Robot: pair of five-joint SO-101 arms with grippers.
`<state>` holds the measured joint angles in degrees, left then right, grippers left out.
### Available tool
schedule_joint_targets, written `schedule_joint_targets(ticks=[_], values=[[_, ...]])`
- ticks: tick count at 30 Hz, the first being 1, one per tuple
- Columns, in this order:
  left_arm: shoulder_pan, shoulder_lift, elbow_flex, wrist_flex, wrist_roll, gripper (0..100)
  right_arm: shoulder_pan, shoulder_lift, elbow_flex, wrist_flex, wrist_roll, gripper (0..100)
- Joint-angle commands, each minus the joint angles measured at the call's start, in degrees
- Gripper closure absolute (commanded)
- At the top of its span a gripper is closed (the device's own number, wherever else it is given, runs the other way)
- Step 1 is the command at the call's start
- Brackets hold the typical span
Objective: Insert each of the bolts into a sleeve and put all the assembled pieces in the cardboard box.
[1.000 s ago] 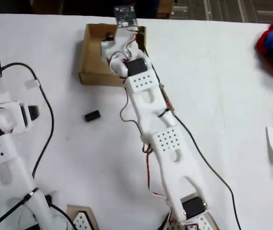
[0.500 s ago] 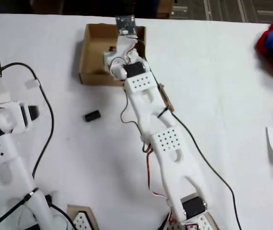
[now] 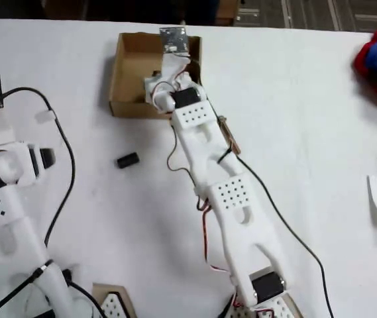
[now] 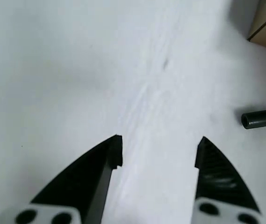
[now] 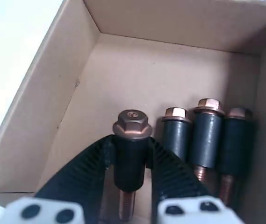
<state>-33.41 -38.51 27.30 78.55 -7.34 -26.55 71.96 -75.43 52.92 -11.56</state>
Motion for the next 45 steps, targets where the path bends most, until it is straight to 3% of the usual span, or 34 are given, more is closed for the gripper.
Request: schedule_joint_targets(ticks=[1,11,18,23,34,40,45], values=[[-0.53,-1.67,-0.22,0.26,-0.53,74,0.31,-1.27,-0.7,-0.57,-0.7,86.5],[-0.53,-1.67,-0.22,0.97,-0.53,74,1.19,-1.89,-5.98,2.42,-0.26,89.9],[-0.35,-1.67,-0.22,0.79,-0.53,74,0.04,-1.27,-13.36,7.25,2.29,97.5],[-0.35,-1.67,-0.66,0.62,-0.53,74,-1.89,-2.59,-16.62,16.31,3.87,97.4],[-0.35,-1.67,-0.75,0.26,-0.18,74,-8.84,-10.59,-19.96,46.73,27.25,97.4],[-3.6,-1.67,-0.75,-1.76,-0.53,74,-13.14,-11.38,-13.54,48.48,36.4,93.5],[-14.42,-1.67,-0.75,-4.31,-0.62,74,-16.92,-11.38,-3.25,48.4,36.75,84.1]])
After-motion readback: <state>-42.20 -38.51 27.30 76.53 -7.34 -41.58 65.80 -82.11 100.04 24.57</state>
